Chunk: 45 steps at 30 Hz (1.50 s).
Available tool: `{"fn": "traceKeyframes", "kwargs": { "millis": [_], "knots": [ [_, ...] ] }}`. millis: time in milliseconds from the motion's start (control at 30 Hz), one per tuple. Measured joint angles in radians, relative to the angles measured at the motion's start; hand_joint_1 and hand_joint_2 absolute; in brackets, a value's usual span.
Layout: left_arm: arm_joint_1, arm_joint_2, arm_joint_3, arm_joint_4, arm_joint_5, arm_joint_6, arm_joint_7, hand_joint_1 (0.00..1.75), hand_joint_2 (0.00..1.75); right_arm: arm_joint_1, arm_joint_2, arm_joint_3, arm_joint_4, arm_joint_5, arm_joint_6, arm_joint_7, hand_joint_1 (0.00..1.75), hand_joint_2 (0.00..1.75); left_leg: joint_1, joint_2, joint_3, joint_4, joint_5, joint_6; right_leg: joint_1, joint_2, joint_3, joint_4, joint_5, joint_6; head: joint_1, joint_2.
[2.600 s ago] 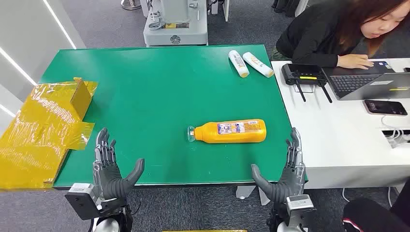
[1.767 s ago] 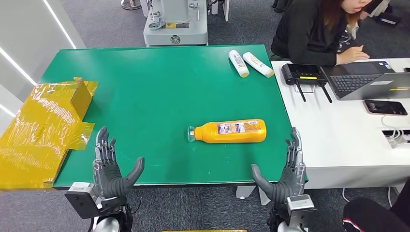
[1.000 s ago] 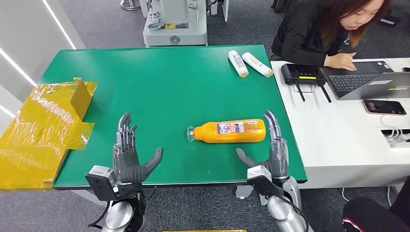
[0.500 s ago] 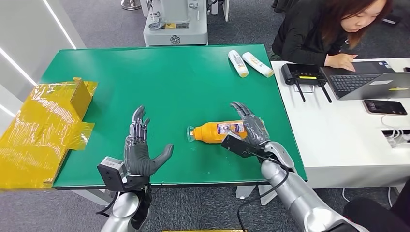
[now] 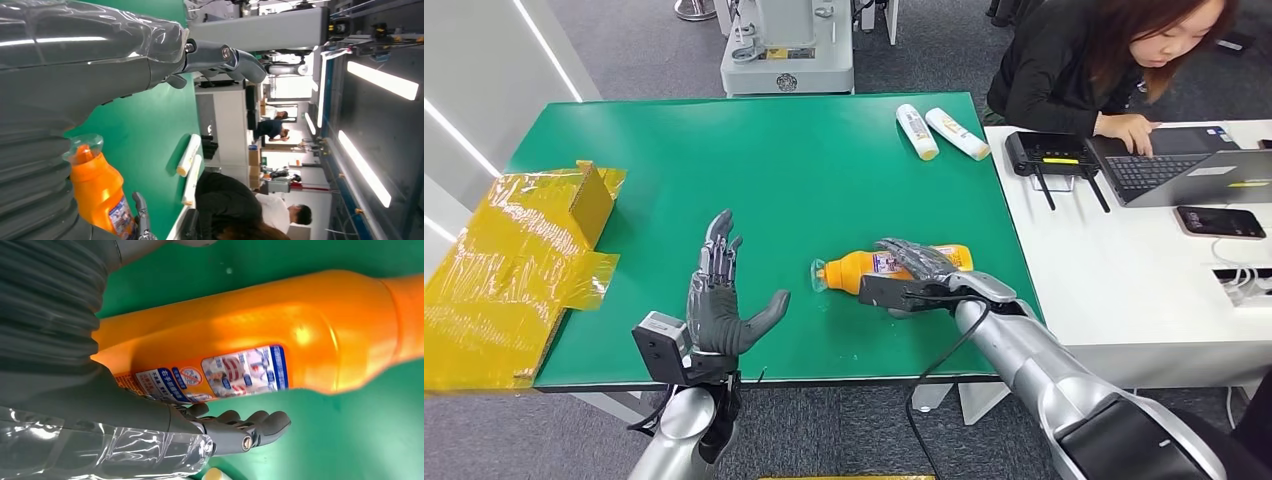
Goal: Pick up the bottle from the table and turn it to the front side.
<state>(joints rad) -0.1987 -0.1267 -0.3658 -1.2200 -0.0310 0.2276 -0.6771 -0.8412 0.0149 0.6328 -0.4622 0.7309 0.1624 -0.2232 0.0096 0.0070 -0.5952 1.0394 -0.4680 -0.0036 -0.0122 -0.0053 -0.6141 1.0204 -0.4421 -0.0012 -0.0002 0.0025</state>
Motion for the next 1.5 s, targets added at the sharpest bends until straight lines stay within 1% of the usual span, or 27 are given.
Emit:
{"fn": "traceKeyframes", "kwargs": {
  "millis": [133,367,633,667,767,800,833,867,933,967,1000,1033,1067,1100,1300,1500],
  "knots": [
    [0.000,0.001,0.000,0.000,0.002,0.008,0.010,0.00,1.75,-0.030,-0.001,0.055,0.028,0.047,0.020,0.022,0.00,1.75,0.000,0.000,0.000,0.000,0.000,0.000,0.000,0.000,0.000,0.000,0.000,0.000,0.000,0.000],
    [0.006,0.007,0.000,0.000,0.014,0.013,0.019,0.00,1.75,-0.055,-0.010,0.146,0.050,0.126,0.025,0.056,0.00,1.75,0.000,0.000,0.000,0.000,0.000,0.000,0.000,0.000,0.001,0.000,0.000,0.000,0.000,0.000],
    [0.020,0.012,0.000,0.000,0.021,0.013,0.024,0.00,1.75,-0.072,-0.020,0.236,0.060,0.178,0.038,0.095,0.00,1.75,0.000,0.000,0.001,0.000,0.000,0.000,0.000,0.000,0.001,0.000,0.000,0.000,0.000,0.000],
    [0.021,0.013,0.000,0.000,0.021,0.013,0.024,0.00,1.75,-0.074,-0.021,0.244,0.061,0.181,0.040,0.097,0.21,1.75,0.000,0.000,0.001,0.000,0.000,0.000,0.000,0.000,0.001,0.000,0.000,0.000,0.000,0.000],
    [0.023,0.016,0.000,0.000,0.021,0.013,0.024,0.00,1.75,-0.079,-0.023,0.263,0.064,0.188,0.045,0.098,1.24,1.75,0.000,0.000,0.001,0.000,0.000,0.000,0.000,0.000,0.001,0.000,0.000,0.000,0.000,0.000],
    [0.024,0.016,0.000,0.000,0.021,0.014,0.025,0.00,1.75,-0.081,-0.024,0.271,0.065,0.193,0.046,0.098,1.37,1.75,0.000,0.000,0.001,0.000,0.000,0.000,0.000,0.000,0.001,0.000,0.000,0.000,0.000,0.000],
    [0.026,0.017,0.000,0.000,0.021,0.015,0.025,0.00,1.75,-0.082,-0.025,0.280,0.065,0.198,0.047,0.098,1.36,1.75,0.000,0.000,0.001,0.000,0.000,0.000,0.000,0.000,0.001,0.000,0.000,0.000,0.000,0.000],
    [0.028,0.018,0.000,0.000,0.021,0.016,0.025,0.00,1.75,-0.083,-0.027,0.289,0.066,0.203,0.047,0.098,1.23,1.75,0.000,0.000,0.002,0.000,0.000,0.000,0.000,0.000,0.002,0.000,0.000,0.000,0.000,0.000],
    [0.035,0.021,0.000,0.000,0.022,0.019,0.025,0.00,1.75,-0.084,-0.031,0.307,0.067,0.209,0.043,0.097,1.23,1.75,0.000,0.000,0.002,0.000,0.000,0.000,0.000,0.000,0.002,0.000,0.000,0.000,0.000,0.000],
    [0.038,0.023,0.000,0.000,0.023,0.020,0.025,0.00,1.75,-0.085,-0.033,0.315,0.067,0.209,0.041,0.096,1.29,1.75,0.000,0.000,0.002,0.000,0.000,0.000,0.000,0.000,0.002,0.000,0.000,0.000,0.000,0.000],
    [0.040,0.024,0.000,0.000,0.024,0.021,0.024,0.00,1.75,-0.087,-0.034,0.321,0.067,0.209,0.040,0.096,1.49,1.75,0.000,0.000,0.002,0.000,0.000,0.000,0.000,0.000,0.002,0.000,0.000,0.000,0.000,0.000],
    [0.042,0.026,0.000,0.000,0.025,0.022,0.024,0.00,1.75,-0.088,-0.035,0.327,0.067,0.208,0.039,0.095,1.61,1.75,0.000,0.000,0.003,0.000,0.000,0.000,0.000,0.000,0.003,0.000,0.000,0.000,0.000,0.000],
    [0.043,0.027,0.000,0.000,0.026,0.022,0.024,0.00,1.75,-0.090,-0.035,0.333,0.067,0.207,0.039,0.094,1.71,1.75,0.000,0.000,0.003,0.000,0.000,0.000,0.000,0.000,0.003,0.000,0.000,0.000,0.000,0.000],
    [0.044,0.029,0.000,0.000,0.027,0.022,0.023,0.00,1.75,-0.091,-0.036,0.338,0.067,0.205,0.037,0.092,1.74,1.75,0.000,0.000,0.003,0.000,0.000,0.000,0.000,0.000,0.003,0.000,0.000,0.000,0.000,0.000],
    [0.054,0.034,0.000,-0.001,0.031,0.021,0.021,0.00,1.75,-0.092,-0.043,0.357,0.067,0.174,0.013,0.077,1.75,1.75,0.000,0.000,0.004,0.000,0.000,0.000,0.000,0.000,0.004,0.000,0.000,0.000,0.000,0.000],
    [0.059,0.038,0.000,-0.004,0.031,0.024,0.011,0.00,1.75,-0.070,-0.055,0.342,0.065,0.084,-0.065,0.020,1.75,1.75,0.000,0.000,0.004,0.000,0.000,0.000,0.000,0.000,0.004,0.000,0.000,0.000,0.000,0.000]
  ]
}}
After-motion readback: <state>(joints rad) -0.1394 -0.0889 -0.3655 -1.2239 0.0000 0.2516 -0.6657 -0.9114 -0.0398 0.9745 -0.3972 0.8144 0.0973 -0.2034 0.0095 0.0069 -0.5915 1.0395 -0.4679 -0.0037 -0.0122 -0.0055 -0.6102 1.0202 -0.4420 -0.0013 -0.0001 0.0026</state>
